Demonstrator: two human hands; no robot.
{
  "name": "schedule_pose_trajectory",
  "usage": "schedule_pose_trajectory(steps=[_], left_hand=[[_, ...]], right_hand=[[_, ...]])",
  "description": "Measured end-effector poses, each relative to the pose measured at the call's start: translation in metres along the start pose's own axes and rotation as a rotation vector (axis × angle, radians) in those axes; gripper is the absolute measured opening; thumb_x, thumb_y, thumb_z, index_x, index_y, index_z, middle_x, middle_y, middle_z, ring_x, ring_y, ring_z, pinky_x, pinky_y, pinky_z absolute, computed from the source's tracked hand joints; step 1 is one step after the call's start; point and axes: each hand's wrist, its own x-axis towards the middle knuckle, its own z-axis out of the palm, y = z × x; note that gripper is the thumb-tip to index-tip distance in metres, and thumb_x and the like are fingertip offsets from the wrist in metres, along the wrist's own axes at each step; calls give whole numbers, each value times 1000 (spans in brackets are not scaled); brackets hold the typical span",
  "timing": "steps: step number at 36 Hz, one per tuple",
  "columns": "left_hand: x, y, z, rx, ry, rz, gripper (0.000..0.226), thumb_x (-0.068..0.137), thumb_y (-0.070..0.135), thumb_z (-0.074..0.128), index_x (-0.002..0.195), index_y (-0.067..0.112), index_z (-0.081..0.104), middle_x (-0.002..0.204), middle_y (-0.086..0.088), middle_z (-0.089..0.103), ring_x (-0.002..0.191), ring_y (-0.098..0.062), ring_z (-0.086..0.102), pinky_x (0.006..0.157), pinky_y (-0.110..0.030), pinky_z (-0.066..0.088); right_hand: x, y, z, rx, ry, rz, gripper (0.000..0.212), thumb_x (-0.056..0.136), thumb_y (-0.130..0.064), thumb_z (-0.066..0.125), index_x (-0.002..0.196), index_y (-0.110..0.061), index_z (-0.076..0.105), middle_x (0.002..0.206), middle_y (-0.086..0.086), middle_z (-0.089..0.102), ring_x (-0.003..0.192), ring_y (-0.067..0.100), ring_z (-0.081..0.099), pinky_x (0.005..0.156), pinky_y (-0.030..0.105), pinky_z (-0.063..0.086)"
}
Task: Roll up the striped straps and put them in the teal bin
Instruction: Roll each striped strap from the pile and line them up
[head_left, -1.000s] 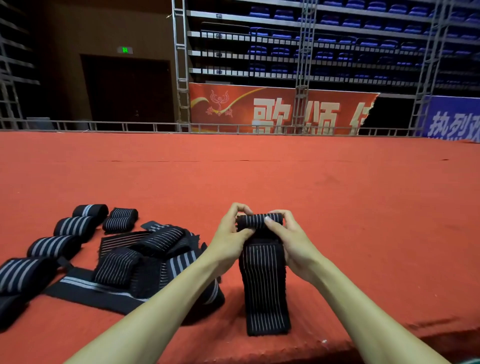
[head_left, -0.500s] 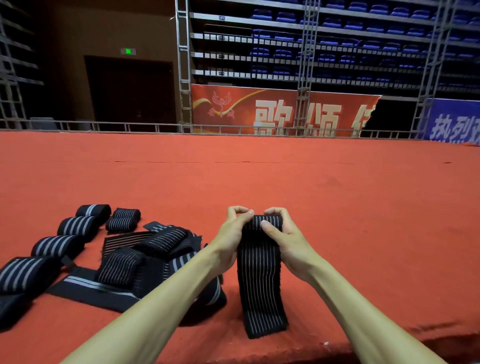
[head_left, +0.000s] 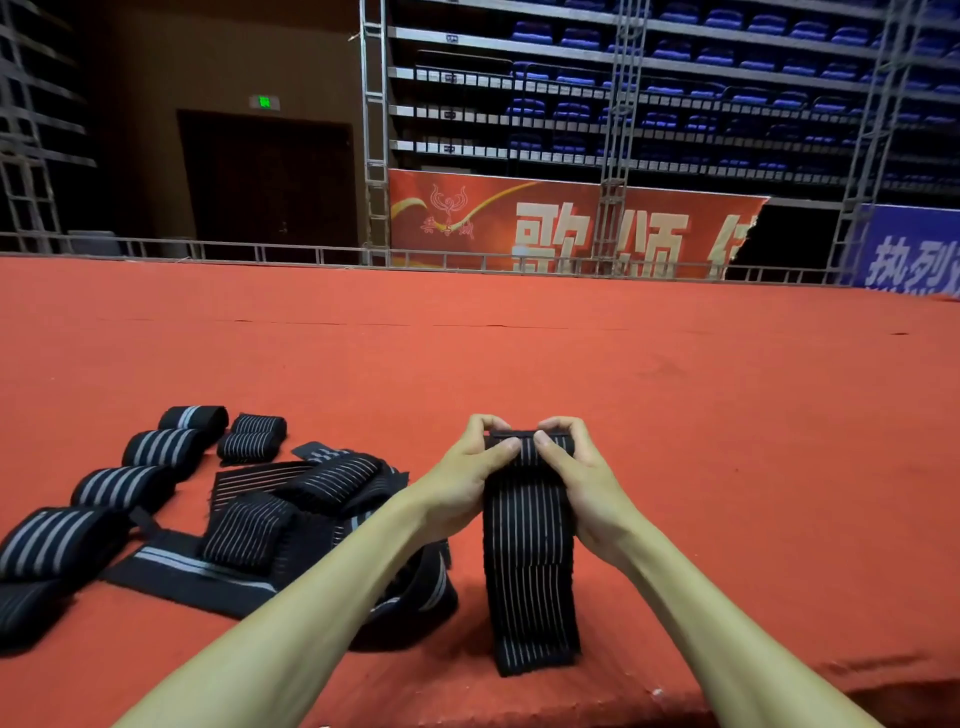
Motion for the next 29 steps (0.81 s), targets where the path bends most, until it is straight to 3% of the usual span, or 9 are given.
schedule_pose_trajectory(steps=[6,10,12,14,17,19,24,29], left_hand=[[-3,-3,-2,-9,-3,117,30,96,-10,47,111,16,45,94,-6,57,77,-16,59,69,-30,53],[-3,-6,1,-15,38,157,36,92,-17,48,109,15,46,93,-9,57,77,-18,59,68,-31,52],[-4,-4,2,-52,57,119,35,91,-12,54,112,16,47,100,-10,56,82,-21,60,70,-33,52],[-5,-2,5,-77,41,43,37,88,9,64,118,16,44,106,-10,56,85,-21,61,69,-32,53],[-5,0,11,-22,65,-53,28,97,30,58,117,18,42,104,-7,56,81,-15,60,62,-25,48],[-4,-2,12,11,104,-73,20,103,33,46,115,18,41,101,-5,54,78,-13,57,58,-23,46],[-3,-2,9,51,94,-144,34,104,37,43,125,11,39,107,-8,55,87,-17,60,70,-28,49],[-5,0,5,73,79,-80,12,105,23,43,110,12,44,93,-6,54,73,-13,57,60,-25,47]], right_hand=[[0,-1,4,53,28,58,10,97,-26,57,102,-18,54,99,6,59,82,19,56,62,32,45],[1,0,3,-2,65,-37,6,93,-15,64,93,-18,59,93,9,62,82,20,58,70,35,48],[0,-1,2,9,42,-69,11,91,-8,66,91,-18,61,90,10,63,80,22,59,70,37,49],[-1,-3,1,32,16,-79,16,90,-2,66,91,-17,60,86,11,61,77,24,58,66,34,48],[-2,-5,2,44,-11,-51,18,79,-6,68,86,-21,59,84,10,59,76,23,56,64,32,45],[-3,-6,4,14,-7,-35,17,72,-13,64,83,-25,59,89,10,59,78,22,56,66,32,44],[-3,-3,3,-49,-24,-29,19,71,-15,62,81,-31,58,89,9,56,79,21,54,68,34,43],[-4,0,3,14,13,-20,28,71,-7,67,90,-24,58,88,9,54,79,21,54,68,33,45]])
